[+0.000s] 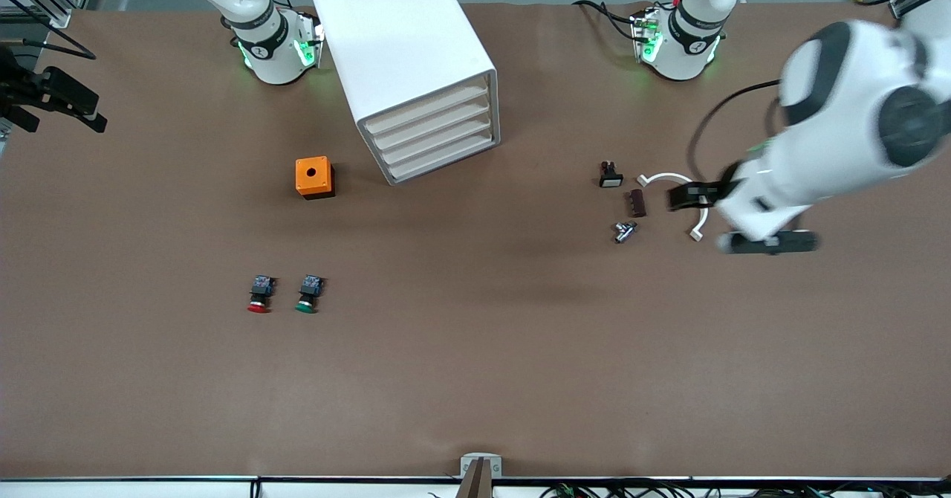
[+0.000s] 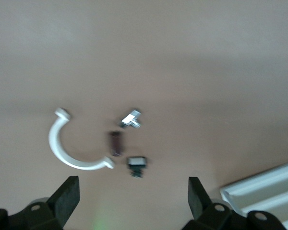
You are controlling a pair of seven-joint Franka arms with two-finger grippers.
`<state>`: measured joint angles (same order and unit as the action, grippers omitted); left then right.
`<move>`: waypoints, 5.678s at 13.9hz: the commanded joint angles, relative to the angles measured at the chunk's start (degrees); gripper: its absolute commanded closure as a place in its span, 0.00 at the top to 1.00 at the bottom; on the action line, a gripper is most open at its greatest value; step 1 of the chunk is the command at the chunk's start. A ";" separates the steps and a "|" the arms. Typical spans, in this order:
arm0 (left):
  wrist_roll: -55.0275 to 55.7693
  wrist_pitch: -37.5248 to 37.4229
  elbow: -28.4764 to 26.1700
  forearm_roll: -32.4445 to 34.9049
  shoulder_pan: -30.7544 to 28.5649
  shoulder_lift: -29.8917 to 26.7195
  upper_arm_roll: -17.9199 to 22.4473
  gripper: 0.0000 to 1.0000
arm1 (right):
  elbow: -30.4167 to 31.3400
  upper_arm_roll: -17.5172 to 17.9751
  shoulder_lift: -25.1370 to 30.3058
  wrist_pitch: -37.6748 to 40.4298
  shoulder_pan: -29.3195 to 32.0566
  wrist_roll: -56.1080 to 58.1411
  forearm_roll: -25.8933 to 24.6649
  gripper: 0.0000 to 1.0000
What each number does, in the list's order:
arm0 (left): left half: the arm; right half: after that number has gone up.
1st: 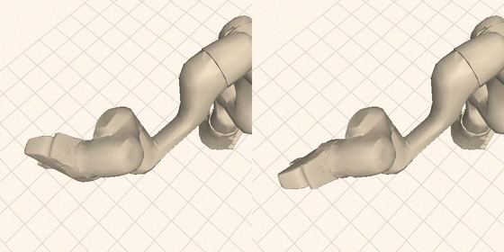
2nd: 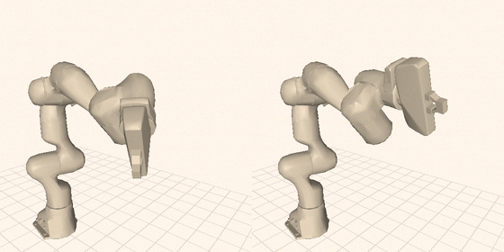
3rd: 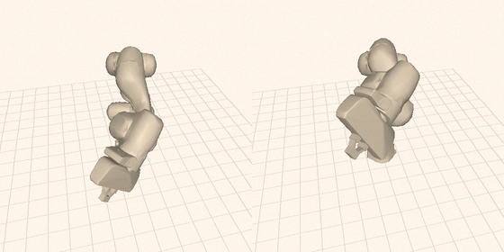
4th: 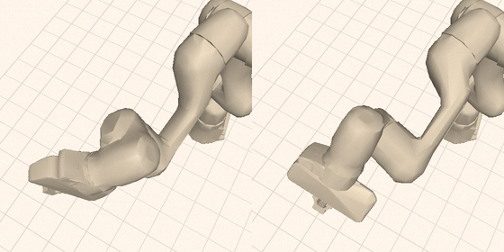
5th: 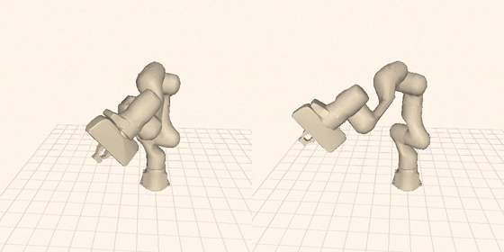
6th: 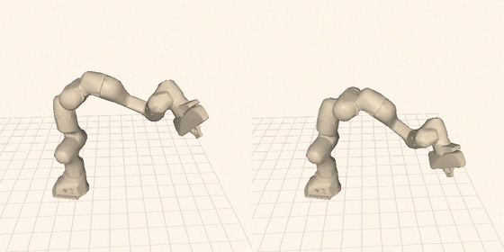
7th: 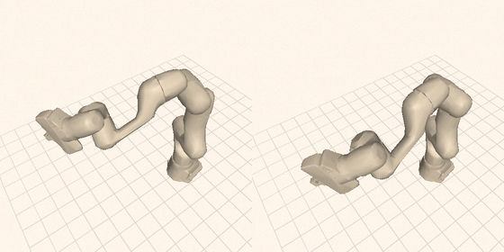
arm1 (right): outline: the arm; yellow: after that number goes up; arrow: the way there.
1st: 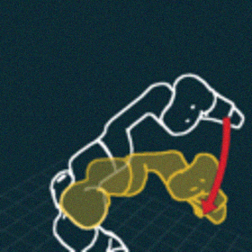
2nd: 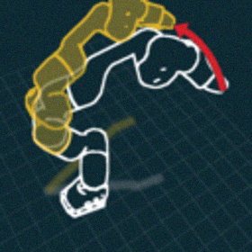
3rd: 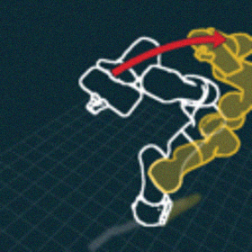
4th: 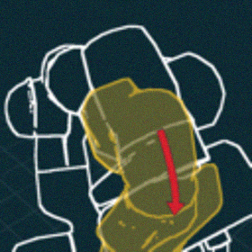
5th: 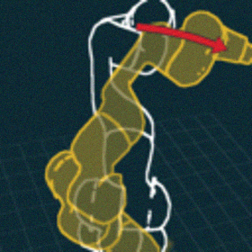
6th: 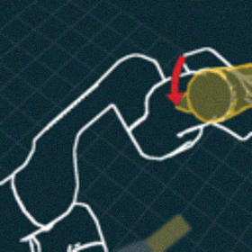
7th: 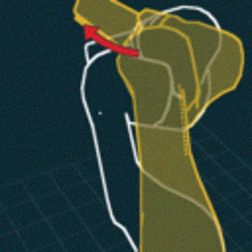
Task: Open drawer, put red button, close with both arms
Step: 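Move the left gripper toward the white cabinet's drawer front, then grasp the drawer edge with the left gripper while the right gripper reaches the red button, then pull the drawer open with the left gripper while the right gripper lowers onto the button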
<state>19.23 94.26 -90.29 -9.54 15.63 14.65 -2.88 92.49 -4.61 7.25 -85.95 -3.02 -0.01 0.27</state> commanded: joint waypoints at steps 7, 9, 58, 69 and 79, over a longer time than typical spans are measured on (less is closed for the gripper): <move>34.08 -0.12 13.80 -15.91 13.73 18.64 -0.10 0.99 | -1.88 0.13 -3.64 0.17 -0.23 0.19 -0.89 1.00; 41.03 -0.12 17.51 -22.16 13.82 22.43 -0.19 0.99 | -1.97 0.13 -5.66 -0.09 -0.23 0.10 -0.98 1.00; 110.84 -20.08 12.42 -54.80 19.96 42.75 -3.27 0.43 | 22.82 0.13 -38.63 -62.76 -6.47 -11.33 1.57 1.00; 114.98 -19.99 12.33 -55.06 19.01 42.57 -3.27 0.06 | 22.82 0.13 -39.07 -62.06 -6.30 -10.71 1.57 0.65; 114.71 -19.81 13.48 -55.59 8.29 42.48 -3.27 0.08 | 22.29 0.13 -38.89 -61.88 -6.12 -11.42 1.57 0.03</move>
<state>133.82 74.10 -76.92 -64.01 25.39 57.39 -5.95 114.74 -4.65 -32.02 -147.83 -9.48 -10.95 1.93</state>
